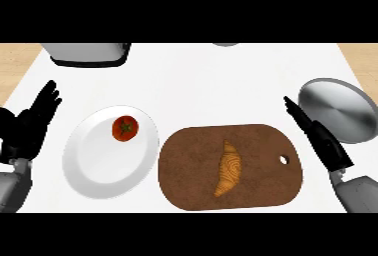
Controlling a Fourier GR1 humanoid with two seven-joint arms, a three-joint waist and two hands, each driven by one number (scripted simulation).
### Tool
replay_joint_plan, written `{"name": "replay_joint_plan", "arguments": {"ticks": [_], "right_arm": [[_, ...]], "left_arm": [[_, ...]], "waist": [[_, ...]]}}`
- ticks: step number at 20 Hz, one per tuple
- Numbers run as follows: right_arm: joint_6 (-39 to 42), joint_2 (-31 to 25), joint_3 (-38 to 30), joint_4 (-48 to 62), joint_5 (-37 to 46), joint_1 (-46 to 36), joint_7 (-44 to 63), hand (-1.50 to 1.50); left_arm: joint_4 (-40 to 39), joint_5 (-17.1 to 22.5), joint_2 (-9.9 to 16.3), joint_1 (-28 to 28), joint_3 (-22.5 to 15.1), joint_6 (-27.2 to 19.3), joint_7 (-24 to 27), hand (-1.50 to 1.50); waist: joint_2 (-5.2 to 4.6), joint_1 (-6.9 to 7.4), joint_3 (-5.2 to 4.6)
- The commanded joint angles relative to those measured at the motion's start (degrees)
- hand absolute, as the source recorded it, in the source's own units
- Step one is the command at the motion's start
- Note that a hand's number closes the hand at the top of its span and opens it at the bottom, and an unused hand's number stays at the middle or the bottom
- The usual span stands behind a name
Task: Pick the croissant from the cutting board and place it in the pan
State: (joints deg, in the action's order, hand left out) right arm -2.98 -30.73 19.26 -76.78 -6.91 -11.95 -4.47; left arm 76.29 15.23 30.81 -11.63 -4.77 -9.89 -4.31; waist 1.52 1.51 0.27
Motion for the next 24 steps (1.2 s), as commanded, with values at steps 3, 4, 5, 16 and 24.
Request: {"name": "replay_joint_plan", "arguments": {"ticks": [3,4,5,16,24], "right_arm": [[8.56,4.90,2.87,2.05,-1.97,-3.80,-0.85,1.50],[11.23,6.20,4.77,-0.65,-3.94,-6.08,3.47,1.50],[14.18,7.00,5.92,2.95,-4.09,-6.92,1.13,1.50],[-6.73,-8.35,1.98,-25.43,17.60,5.65,1.75,-1.50],[13.35,-24.84,0.09,-42.17,13.77,-0.18,25.87,-1.50]], "left_arm": [[5.11,0.74,-0.68,-1.16,2.91,-0.51,0.84,0.00],[6.46,-1.13,-3.73,0.77,0.18,-2.57,3.02,0.00],[5.60,-1.18,-3.77,-3.85,0.90,-3.58,1.34,0.00],[7.53,-2.71,-10.01,0.62,-2.27,-5.82,2.52,0.00],[8.46,-1.97,-7.01,2.44,0.14,-3.12,3.21,0.00]], "waist": [[-1.53,-0.60,-0.23],[-1.43,-0.07,-0.27],[-1.78,-0.22,-0.21],[-0.83,-3.44,-0.39],[-0.90,-1.99,-0.54]]}}
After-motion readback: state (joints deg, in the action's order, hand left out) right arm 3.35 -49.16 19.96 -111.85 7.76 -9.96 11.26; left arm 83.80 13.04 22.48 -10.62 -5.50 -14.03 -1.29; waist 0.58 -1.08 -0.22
